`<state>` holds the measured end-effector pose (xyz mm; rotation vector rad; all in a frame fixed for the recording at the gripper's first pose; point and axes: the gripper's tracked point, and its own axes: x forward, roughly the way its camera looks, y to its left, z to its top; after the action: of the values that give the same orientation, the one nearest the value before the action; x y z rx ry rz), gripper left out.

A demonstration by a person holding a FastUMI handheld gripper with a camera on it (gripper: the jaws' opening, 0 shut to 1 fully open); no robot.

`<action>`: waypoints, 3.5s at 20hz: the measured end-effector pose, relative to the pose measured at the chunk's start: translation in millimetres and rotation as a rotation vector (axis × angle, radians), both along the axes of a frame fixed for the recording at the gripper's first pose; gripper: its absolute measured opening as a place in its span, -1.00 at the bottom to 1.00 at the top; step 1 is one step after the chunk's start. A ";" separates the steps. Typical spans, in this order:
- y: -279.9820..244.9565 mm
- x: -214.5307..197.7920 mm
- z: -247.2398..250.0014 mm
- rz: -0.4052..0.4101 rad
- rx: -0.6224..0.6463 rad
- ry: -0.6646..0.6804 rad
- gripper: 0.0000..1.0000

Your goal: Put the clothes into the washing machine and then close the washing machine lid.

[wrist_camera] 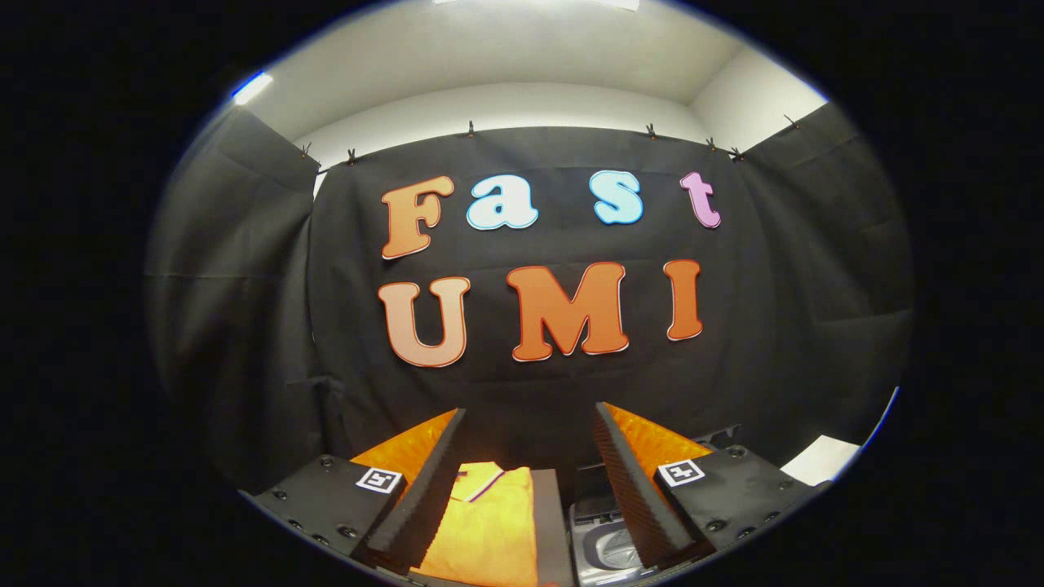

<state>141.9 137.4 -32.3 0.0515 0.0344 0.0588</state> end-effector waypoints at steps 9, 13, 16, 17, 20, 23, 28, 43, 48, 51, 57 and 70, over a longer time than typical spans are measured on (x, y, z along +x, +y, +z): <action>88.1 57.8 -95.4 0.054 -0.033 0.198 0.97; 109.3 70.4 -133.3 0.061 -0.014 0.283 0.97; 116.4 77.5 -163.5 0.052 -0.013 0.363 0.97; 117.7 80.8 -173.3 0.047 -0.015 0.387 0.97; 121.5 87.4 -202.8 0.042 -0.054 0.473 0.97; 125.9 83.2 -232.2 0.043 -0.052 0.573 0.98; 124.6 83.1 -250.8 0.017 -0.079 0.663 0.95; 134.0 84.8 -252.2 0.031 -0.092 0.776 0.05; 135.3 87.0 -252.3 0.016 -0.054 0.827 -0.40; 135.3 88.7 -253.4 0.013 -0.009 0.833 -0.70; 132.5 89.7 -244.2 0.025 -0.062 0.789 -0.83; 109.1 98.0 -149.4 0.147 0.048 0.521 -0.83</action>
<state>239.9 246.5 -181.7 0.1110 0.5583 0.1920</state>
